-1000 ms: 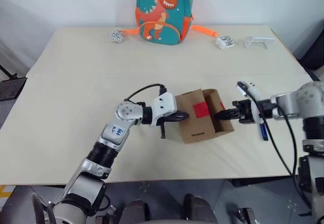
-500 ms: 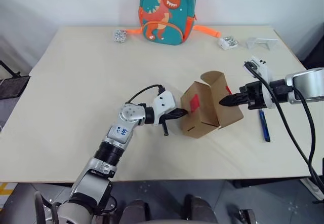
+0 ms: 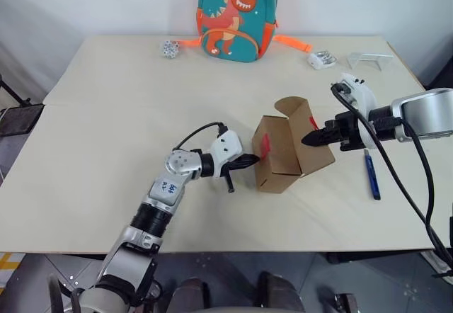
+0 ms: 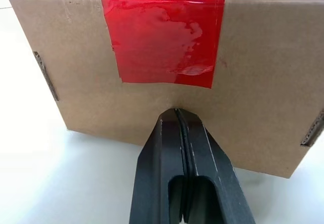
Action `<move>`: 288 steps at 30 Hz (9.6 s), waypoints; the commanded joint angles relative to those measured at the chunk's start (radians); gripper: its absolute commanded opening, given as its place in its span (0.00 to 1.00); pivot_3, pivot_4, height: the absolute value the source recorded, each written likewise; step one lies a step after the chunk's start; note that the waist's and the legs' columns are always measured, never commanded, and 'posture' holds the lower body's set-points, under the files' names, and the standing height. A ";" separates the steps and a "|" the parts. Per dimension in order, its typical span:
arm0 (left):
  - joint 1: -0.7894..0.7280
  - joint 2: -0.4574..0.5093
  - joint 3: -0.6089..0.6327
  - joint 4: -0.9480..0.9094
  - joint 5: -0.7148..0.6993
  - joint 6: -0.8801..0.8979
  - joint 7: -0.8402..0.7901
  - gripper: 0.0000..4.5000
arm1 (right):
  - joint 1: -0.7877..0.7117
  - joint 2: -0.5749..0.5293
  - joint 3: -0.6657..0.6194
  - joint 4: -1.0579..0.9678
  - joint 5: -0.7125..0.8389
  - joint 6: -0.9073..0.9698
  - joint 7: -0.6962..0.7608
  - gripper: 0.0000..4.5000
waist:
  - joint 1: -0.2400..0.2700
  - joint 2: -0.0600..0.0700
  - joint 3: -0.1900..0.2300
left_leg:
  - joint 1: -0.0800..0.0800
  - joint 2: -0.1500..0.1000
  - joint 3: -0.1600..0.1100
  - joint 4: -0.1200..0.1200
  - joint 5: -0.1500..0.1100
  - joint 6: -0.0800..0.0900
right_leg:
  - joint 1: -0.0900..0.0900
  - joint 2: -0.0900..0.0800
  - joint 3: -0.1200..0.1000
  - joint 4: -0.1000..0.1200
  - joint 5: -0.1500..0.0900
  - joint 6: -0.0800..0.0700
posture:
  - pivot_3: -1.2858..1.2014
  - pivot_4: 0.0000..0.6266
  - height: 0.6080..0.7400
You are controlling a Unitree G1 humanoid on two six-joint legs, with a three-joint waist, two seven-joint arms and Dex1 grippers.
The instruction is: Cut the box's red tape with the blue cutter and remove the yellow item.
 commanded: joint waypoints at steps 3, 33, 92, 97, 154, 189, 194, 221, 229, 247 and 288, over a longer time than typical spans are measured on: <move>0.043 0.037 -0.004 -0.090 -0.040 0.046 -0.048 0.00 | 0.010 0.006 0.007 -0.052 0.085 0.004 -0.055 0.00 | 0.001 0.000 0.000 | -0.001 0.000 0.000 0.000 0.000 0.000 | -0.001 0.000 0.000 0.000 0.000 0.000 | 0.52 0.24 1.00; -0.164 0.051 0.009 -0.119 -0.179 0.217 -0.101 0.00 | 0.069 0.177 -0.138 -0.053 -0.091 0.004 -0.183 0.00 | -0.025 -0.001 0.000 | -0.003 0.000 0.001 0.000 0.001 -0.001 | -0.004 0.000 0.000 0.003 0.000 0.000 | 0.52 0.24 1.00; 0.143 0.288 0.043 -0.249 -0.148 0.340 -0.026 0.00 | -0.007 0.061 -0.070 -0.064 -0.140 0.004 -0.022 0.00 | 0.004 0.000 -0.002 | -0.003 0.000 0.003 0.002 0.001 -0.001 | -0.006 0.000 0.003 0.005 0.001 -0.001 | 0.52 0.24 1.00; 0.153 0.285 0.043 -0.263 -0.152 0.352 -0.018 0.00 | 0.021 0.079 -0.084 -0.107 -0.108 0.004 -0.049 0.00 | 0.004 0.001 -0.003 | -0.002 0.000 0.003 0.002 0.001 -0.001 | -0.005 0.000 0.003 0.005 0.001 -0.001 | 0.52 0.24 1.00; 0.119 0.237 0.109 -0.299 -0.193 0.350 0.019 0.00 | 0.147 0.109 -0.205 -0.366 -0.288 -0.007 0.005 0.95 | -0.002 0.001 -0.003 | -0.007 0.000 0.006 -0.001 0.000 -0.001 | -0.012 0.000 0.001 0.003 0.001 -0.001 | 0.52 0.24 1.00; 0.312 0.728 0.539 -0.077 -0.402 0.007 -0.490 1.00 | 0.956 0.192 -0.467 -0.558 -0.781 -1.395 1.279 1.00 | -0.026 -0.001 -0.001 | -0.002 0.001 0.012 -0.002 0.000 -0.001 | -0.012 0.000 0.004 0.004 0.001 -0.001 | 0.52 0.24 1.00; 0.162 0.689 0.367 -0.263 -0.434 0.201 -0.478 1.00 | 0.979 0.193 -0.514 -0.553 -0.731 -1.401 1.280 1.00 | -0.012 -0.003 0.000 | -0.002 0.001 0.011 -0.001 0.000 -0.001 | -0.011 0.000 0.004 0.005 0.001 -0.001 | 0.52 0.24 1.00; -0.410 0.184 -0.274 0.074 0.045 0.337 -0.304 0.91 | 1.044 0.158 -0.611 -0.785 -0.609 -1.274 1.077 1.00 | 0.015 -0.010 0.005 | 0.007 0.000 0.013 -0.001 -0.001 0.000 | -0.004 0.001 0.009 0.005 0.002 0.000 | 0.52 0.24 1.00; -0.417 0.164 -0.256 0.079 0.059 0.310 -0.328 0.40 | 1.070 0.164 -0.637 -0.779 -0.613 -1.278 1.047 1.00 | 0.018 -0.010 0.005 | 0.007 0.000 0.013 -0.001 -0.001 0.000 | -0.004 0.001 0.009 0.005 0.002 0.000 | 0.52 0.24 1.00; -0.378 0.182 0.212 0.064 -0.357 0.378 -0.455 0.00 | 1.042 0.187 -0.618 -0.717 -0.567 -1.253 1.021 1.00 | 0.012 -0.010 0.005 | 0.007 0.000 0.013 0.000 -0.001 0.001 | -0.004 0.001 0.009 0.005 0.002 0.000 | 0.52 0.24 1.00; 0.753 0.720 0.947 -0.102 -0.428 -0.008 -0.312 0.98 | 0.993 0.253 -0.387 -0.532 -0.790 -1.516 1.285 1.00 | -0.028 -0.012 0.007 | 0.016 0.004 0.015 -0.004 -0.008 -0.003 | -0.002 0.001 0.001 0.006 0.000 -0.003 | 0.52 0.24 1.00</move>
